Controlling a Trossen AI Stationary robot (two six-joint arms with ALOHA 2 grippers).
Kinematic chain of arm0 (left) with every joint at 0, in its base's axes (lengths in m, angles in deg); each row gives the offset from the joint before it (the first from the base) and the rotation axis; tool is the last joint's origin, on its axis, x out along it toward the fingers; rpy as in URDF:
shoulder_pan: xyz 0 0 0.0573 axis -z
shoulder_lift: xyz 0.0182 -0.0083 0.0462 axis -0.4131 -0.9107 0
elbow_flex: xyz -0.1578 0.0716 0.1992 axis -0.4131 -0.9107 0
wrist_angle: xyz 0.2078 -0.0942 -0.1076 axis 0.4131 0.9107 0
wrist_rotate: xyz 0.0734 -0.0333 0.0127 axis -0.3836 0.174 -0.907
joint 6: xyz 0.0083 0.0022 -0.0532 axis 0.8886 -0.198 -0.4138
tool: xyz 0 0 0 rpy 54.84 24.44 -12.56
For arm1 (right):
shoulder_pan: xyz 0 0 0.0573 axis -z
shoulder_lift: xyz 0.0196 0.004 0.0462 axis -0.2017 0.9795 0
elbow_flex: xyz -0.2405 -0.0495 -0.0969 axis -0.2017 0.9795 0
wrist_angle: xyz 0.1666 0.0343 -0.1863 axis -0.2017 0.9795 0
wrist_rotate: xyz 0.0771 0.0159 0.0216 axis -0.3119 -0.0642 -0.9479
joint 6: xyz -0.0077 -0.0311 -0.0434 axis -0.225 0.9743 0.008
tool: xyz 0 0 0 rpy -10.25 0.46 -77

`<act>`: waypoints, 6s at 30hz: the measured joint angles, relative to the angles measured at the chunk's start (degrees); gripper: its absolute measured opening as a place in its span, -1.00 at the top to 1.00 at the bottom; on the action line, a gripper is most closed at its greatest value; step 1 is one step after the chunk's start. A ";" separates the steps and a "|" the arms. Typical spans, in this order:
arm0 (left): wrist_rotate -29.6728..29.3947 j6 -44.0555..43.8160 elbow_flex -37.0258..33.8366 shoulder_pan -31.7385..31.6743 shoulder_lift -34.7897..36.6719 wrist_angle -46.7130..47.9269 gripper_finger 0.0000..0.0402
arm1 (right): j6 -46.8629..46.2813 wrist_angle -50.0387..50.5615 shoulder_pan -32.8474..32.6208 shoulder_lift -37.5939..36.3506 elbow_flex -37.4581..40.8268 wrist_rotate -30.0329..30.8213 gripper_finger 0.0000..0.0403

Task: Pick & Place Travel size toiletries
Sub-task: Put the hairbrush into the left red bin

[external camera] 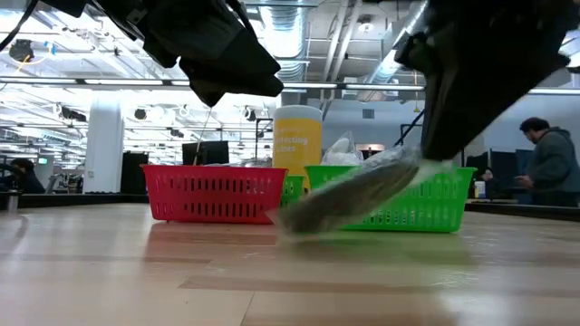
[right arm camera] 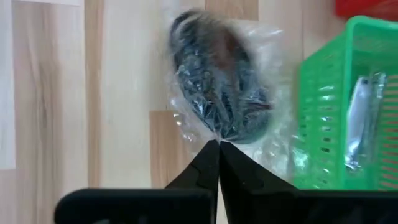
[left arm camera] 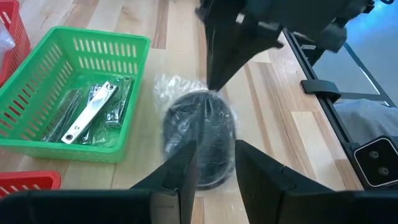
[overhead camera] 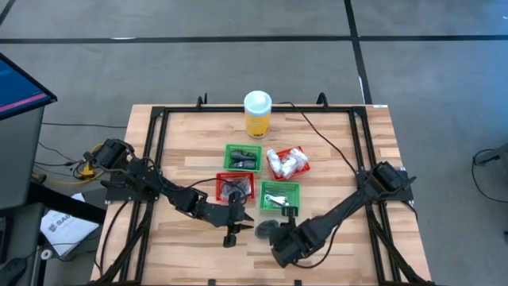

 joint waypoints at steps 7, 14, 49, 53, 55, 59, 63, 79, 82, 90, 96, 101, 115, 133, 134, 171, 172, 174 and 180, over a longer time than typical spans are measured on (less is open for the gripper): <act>0.02 0.00 0.02 0.01 0.00 -0.01 0.51 | 0.01 6.66 -0.20 -0.03 -5.56 3.07 1.00; 0.04 0.02 0.02 -0.01 0.00 -1.12 0.51 | 0.03 13.43 -0.36 -0.11 -10.51 5.24 1.00; 34.41 -10.79 0.00 -15.63 0.02 -16.62 0.26 | 0.62 28.40 -8.31 -0.22 -27.85 15.61 1.00; 36.84 -11.54 0.00 -15.83 0.02 -16.79 0.14 | 1.74 28.44 -8.18 -0.22 -27.89 16.25 1.00; 37.15 -12.24 0.00 -15.83 0.02 -16.77 0.10 | 1.76 28.44 -8.14 -0.22 -27.89 17.09 1.00; 38.25 -12.67 0.00 -15.83 0.02 -16.78 0.06 | 2.17 28.97 -7.97 -0.22 -27.89 18.52 1.00; 40.02 -12.74 0.00 -15.81 0.02 -17.01 0.05 | 2.15 29.73 -7.30 -0.22 -27.89 18.64 1.00; 43.22 -12.30 0.00 -15.81 0.02 -18.20 0.05 | 6.70 30.79 -5.73 -0.22 -33.49 23.33 1.00; 44.03 -12.15 0.00 -15.81 0.02 -18.87 0.05 | 7.09 30.82 -5.73 -0.22 -33.55 23.34 1.00; 49.25 -12.02 0.00 -15.81 0.02 -22.44 0.15 | 7.09 30.81 -5.25 -0.09 -33.58 23.14 1.00; 49.27 -10.39 0.00 -15.81 0.03 -22.75 0.48 | 7.10 30.82 -5.27 -0.07 -33.58 23.04 1.00; 49.19 -8.89 0.00 -15.81 0.02 -22.78 0.88 | 7.07 30.73 -5.31 -0.07 -33.58 22.87 1.00; 47.58 -8.48 0.00 -15.81 0.04 -22.49 0.97 | 1.86 36.73 -5.74 -0.02 -33.58 20.79 0.76; 26.71 -4.99 -0.02 -19.00 8.71 8.41 0.98 | -11.12 41.94 -8.84 -0.24 -32.61 20.91 0.55; 23.49 -4.66 -0.01 -18.71 10.46 11.01 0.98 | -11.80 41.93 -8.85 -0.24 -32.61 20.92 0.56; -8.06 -10.24 0.00 -14.21 19.50 44.36 0.99 | -30.47 41.73 -3.05 -9.24 -14.64 31.46 0.58; -8.32 -9.80 0.00 -14.21 19.50 44.52 0.99 | -31.75 41.39 -3.11 -10.80 -12.91 31.58 0.58; -8.57 -9.12 0.00 -14.21 19.50 44.45 0.99 | -34.32 41.12 -3.11 -13.55 -9.39 31.75 0.58; -9.13 -5.47 0.00 -14.10 19.48 44.85 0.99 | -41.65 40.52 -3.10 -20.60 0.68 31.56 0.58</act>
